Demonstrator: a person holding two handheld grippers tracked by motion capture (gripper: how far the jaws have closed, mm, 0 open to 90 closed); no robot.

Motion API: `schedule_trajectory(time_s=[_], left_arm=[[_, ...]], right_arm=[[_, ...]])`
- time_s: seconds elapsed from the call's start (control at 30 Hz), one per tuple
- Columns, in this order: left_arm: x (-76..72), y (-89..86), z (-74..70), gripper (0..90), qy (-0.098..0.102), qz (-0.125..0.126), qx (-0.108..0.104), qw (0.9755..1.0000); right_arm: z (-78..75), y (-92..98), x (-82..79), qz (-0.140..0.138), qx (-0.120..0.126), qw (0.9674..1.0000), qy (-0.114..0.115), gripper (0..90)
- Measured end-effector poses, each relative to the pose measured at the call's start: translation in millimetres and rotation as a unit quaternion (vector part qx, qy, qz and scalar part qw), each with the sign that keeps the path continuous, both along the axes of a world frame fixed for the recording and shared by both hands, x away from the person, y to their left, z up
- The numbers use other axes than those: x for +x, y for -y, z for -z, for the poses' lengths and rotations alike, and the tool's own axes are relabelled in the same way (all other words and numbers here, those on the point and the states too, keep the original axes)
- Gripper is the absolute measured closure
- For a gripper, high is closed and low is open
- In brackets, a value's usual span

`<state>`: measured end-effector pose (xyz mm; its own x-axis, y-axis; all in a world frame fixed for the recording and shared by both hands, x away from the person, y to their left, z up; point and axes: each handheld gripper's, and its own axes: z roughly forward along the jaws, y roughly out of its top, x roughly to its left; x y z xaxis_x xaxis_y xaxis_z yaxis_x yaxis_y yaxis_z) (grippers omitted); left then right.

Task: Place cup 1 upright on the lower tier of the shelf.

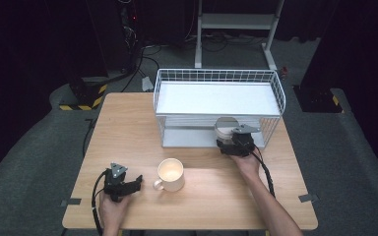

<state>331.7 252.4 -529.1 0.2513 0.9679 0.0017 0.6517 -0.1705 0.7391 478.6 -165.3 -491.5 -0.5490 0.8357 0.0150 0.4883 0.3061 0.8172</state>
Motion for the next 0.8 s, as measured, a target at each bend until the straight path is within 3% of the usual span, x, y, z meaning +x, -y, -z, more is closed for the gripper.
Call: schedule_trajectory(time_s=[0.27, 0.6, 0.67, 0.73, 0.8], left_arm=[[0.0, 0.0, 0.0, 19.6, 0.000, 0.000, 0.000, 1.0000], [0.0, 0.0, 0.0, 19.6, 0.000, 0.000, 0.000, 1.0000], [0.0, 0.0, 0.0, 19.7, 0.000, 0.000, 0.000, 1.0000], [0.0, 0.0, 0.0, 19.7, 0.000, 0.000, 0.000, 1.0000], [0.0, 0.0, 0.0, 19.6, 0.000, 0.000, 0.000, 1.0000]], right_arm=[[5.9, 1.1, -6.4, 0.012, 0.001, 0.9999, -0.002, 20.0], [9.1, 0.5, 3.6, 0.029, 0.010, 0.9995, -0.008, 20.7], [11.3, 0.3, 5.1, 0.035, 0.009, 0.9993, -0.013, 25.1], [13.8, 1.9, 6.5, 0.038, 0.004, 0.9992, -0.011, 38.4], [14.0, 3.4, 9.1, 0.037, 0.001, 0.9993, 0.003, 38.5]])
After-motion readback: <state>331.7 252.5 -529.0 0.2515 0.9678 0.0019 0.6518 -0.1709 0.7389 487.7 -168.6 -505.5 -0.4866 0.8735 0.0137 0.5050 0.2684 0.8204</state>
